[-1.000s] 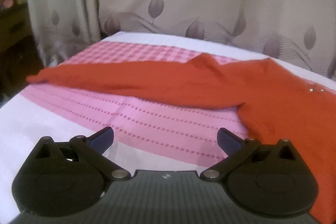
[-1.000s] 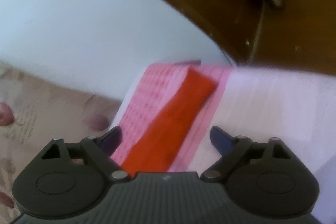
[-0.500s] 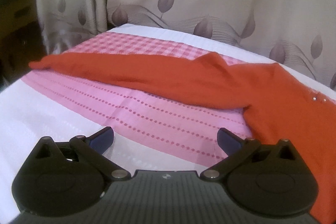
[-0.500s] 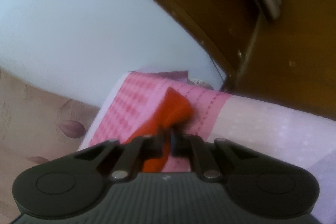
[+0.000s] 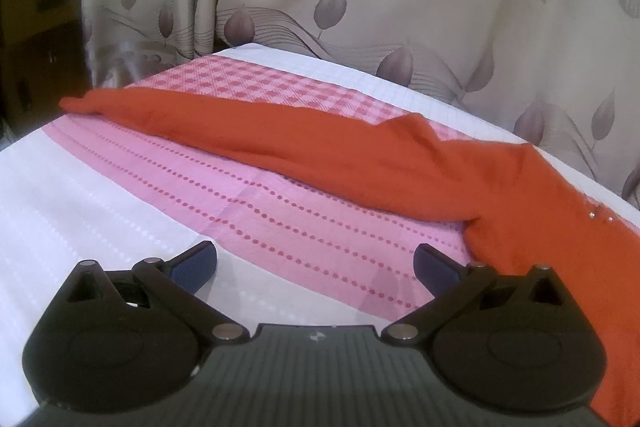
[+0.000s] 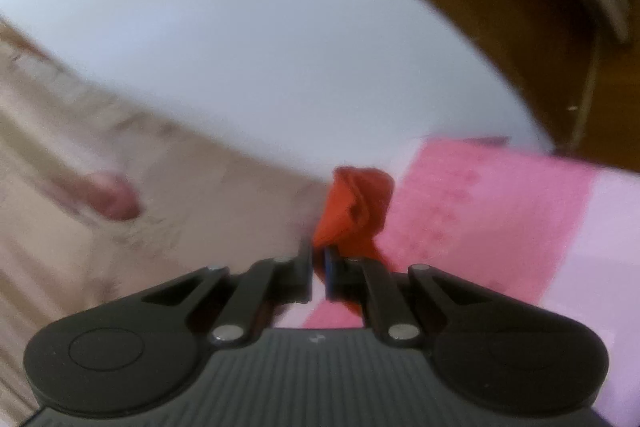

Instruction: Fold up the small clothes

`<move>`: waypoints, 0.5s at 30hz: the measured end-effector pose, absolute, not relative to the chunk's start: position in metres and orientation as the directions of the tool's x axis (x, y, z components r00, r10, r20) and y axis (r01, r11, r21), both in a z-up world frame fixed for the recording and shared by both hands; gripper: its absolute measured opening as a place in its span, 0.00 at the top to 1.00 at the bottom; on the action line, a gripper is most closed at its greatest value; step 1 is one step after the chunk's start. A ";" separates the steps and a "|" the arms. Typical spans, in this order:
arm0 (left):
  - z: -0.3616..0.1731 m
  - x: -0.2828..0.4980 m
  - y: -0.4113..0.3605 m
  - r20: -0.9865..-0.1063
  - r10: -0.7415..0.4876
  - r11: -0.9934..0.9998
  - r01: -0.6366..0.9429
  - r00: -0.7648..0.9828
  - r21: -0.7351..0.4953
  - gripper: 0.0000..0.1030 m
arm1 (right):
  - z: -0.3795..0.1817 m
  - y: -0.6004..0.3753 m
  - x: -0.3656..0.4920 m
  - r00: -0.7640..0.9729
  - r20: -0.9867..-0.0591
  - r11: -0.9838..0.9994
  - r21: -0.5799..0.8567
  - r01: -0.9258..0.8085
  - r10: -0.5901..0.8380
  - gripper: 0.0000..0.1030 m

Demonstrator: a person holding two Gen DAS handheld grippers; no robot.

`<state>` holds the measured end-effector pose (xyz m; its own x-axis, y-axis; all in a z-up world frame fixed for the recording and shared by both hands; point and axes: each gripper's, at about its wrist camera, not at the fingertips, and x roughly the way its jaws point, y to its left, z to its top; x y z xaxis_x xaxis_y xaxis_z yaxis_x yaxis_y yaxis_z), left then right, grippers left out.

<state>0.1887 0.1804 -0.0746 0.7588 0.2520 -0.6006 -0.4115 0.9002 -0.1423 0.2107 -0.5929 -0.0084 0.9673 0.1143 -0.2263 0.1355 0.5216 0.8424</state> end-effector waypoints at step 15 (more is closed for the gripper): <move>-0.075 0.176 0.199 -0.552 0.206 0.861 -0.418 0.808 -0.292 0.00 | 0.051 -0.337 0.289 0.870 -0.057 0.388 0.908 -0.159 0.490 0.95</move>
<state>0.1761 0.1985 -0.0747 0.8084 0.2056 -0.5516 -0.4177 0.8605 -0.2915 0.2885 -0.3373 0.0507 0.8701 0.4895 -0.0569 -0.1589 0.3880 0.9078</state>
